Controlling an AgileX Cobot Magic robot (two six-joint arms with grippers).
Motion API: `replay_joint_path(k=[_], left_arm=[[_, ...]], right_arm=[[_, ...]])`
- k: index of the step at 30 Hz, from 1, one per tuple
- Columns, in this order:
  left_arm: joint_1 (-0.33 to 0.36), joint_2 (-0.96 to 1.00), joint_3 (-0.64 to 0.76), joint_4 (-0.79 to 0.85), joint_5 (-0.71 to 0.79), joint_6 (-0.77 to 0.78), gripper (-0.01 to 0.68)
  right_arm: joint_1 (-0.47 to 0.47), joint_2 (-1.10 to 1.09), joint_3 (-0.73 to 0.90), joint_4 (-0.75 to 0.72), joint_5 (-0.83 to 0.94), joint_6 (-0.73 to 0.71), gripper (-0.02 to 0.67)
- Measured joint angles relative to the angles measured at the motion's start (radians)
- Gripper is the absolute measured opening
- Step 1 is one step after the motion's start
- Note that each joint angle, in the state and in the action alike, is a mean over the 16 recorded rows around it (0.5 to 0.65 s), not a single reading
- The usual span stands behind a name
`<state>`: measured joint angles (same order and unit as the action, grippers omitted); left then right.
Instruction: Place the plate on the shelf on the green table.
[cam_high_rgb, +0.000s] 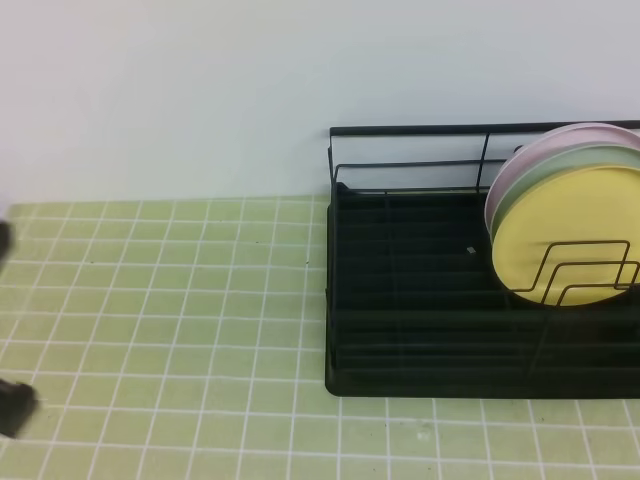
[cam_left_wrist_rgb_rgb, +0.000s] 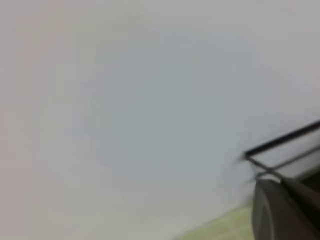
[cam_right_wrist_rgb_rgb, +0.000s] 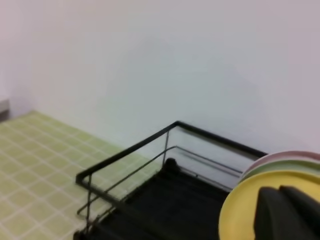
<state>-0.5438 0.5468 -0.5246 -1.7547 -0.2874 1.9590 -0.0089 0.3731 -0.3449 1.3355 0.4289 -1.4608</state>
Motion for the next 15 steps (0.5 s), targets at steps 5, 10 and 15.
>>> replay_joint_path(k=[5,10,15], left_arm=[[0.158,-0.033,0.000,0.002,0.040,0.000,-0.001],[0.306,-0.063,0.000,0.003,0.055,-0.011,-0.001],[0.427,-0.120,0.021,0.003,0.069,-0.043,-0.001]], right_arm=[[0.000,-0.001,0.000,0.040,-0.053,-0.001,-0.003],[0.000,-0.001,0.000,0.058,-0.117,-0.005,-0.003],[0.000,-0.008,0.000,0.059,-0.166,-0.008,-0.003]])
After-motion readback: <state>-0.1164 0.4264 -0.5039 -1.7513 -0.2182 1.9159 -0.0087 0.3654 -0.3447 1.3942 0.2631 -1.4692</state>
